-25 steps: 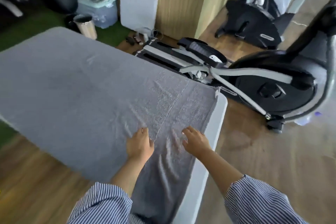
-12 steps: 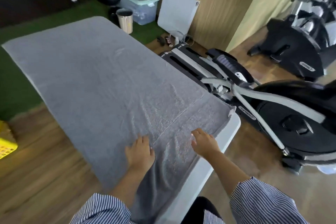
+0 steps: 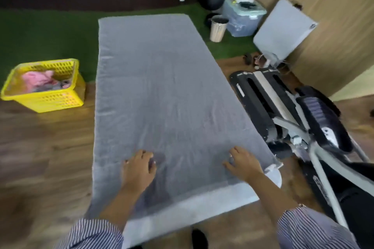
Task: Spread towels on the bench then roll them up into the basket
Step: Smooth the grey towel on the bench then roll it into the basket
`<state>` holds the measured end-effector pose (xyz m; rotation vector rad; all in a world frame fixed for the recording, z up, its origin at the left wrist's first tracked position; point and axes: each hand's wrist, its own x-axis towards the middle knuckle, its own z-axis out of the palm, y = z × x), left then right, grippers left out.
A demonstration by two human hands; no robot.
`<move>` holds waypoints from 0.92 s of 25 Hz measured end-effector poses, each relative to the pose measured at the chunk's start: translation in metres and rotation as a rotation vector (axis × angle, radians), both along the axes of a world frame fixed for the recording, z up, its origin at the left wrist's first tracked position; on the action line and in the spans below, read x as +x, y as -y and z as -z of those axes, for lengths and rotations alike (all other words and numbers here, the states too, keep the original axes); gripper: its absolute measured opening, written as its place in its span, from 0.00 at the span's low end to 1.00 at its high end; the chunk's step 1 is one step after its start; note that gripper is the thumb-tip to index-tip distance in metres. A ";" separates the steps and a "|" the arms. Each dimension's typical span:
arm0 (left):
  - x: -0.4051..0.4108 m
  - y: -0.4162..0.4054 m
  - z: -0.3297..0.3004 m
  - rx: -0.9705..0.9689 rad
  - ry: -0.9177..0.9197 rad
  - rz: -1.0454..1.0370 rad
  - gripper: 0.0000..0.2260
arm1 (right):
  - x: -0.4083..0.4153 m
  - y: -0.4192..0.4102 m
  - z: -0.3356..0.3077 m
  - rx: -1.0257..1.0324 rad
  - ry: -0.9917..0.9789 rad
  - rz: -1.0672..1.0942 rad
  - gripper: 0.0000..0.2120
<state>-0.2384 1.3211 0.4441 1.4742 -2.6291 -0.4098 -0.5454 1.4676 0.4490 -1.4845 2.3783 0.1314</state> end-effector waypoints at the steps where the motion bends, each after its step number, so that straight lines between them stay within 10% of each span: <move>1: 0.007 -0.011 0.002 -0.009 0.019 -0.029 0.12 | -0.011 -0.013 0.002 -0.026 0.004 -0.002 0.23; 9: 0.024 -0.063 0.004 -0.043 0.069 -0.133 0.14 | -0.067 -0.069 -0.006 0.003 -0.076 -0.041 0.09; 23: 0.083 -0.081 0.015 -0.107 0.012 0.033 0.14 | -0.088 -0.076 -0.005 0.048 -0.158 -0.296 0.19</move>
